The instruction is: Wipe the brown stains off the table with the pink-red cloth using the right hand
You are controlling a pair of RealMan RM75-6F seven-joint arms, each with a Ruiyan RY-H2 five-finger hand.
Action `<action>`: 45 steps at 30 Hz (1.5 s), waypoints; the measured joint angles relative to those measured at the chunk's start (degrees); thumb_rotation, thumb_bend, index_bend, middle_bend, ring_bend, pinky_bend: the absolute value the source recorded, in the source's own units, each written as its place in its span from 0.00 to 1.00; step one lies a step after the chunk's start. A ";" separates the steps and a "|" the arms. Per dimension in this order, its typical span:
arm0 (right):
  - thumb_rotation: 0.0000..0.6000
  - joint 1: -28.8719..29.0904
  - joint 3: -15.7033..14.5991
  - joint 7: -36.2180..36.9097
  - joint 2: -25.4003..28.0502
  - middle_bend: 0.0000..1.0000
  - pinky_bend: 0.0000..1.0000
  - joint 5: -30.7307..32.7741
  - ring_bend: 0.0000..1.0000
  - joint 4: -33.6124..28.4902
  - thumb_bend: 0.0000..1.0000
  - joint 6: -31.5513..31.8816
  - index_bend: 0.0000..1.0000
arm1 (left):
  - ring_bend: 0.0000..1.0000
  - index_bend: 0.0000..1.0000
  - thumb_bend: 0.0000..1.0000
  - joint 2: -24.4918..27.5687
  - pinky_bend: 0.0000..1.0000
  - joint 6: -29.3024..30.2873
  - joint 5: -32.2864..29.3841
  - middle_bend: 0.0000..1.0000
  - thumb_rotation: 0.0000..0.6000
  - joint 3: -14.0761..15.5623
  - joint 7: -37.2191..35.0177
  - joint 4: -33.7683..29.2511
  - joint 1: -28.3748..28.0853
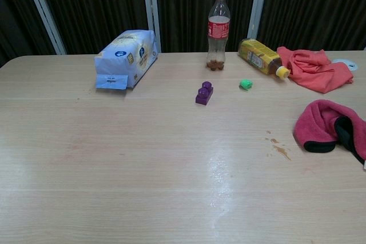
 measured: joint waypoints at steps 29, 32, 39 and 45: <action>1.00 7.18 3.56 -7.98 -1.06 0.00 0.03 11.24 0.00 -5.56 0.00 -14.66 0.00 | 0.00 0.00 0.00 -0.01 0.00 -0.23 -0.29 0.00 1.00 -0.12 -0.31 -0.23 -0.13; 1.00 9.52 4.67 -11.87 -2.40 0.00 0.03 14.97 0.00 -5.58 0.00 -18.02 0.00 | 0.00 0.00 0.00 0.04 0.00 -0.22 -0.39 0.00 1.00 -0.14 -0.54 -0.25 -0.09; 1.00 15.10 7.19 -20.70 -7.84 0.00 0.03 24.70 0.00 -2.47 0.00 -24.05 0.00 | 0.00 0.00 0.00 0.19 0.00 -0.40 -0.29 0.00 1.00 -0.04 -0.94 -0.38 -0.16; 1.00 18.96 8.15 -27.34 -10.74 0.00 0.03 31.44 0.00 2.26 0.00 -27.84 0.00 | 0.00 0.00 0.00 0.24 0.00 -0.91 -0.31 0.00 1.00 -0.04 -1.77 -0.41 -0.45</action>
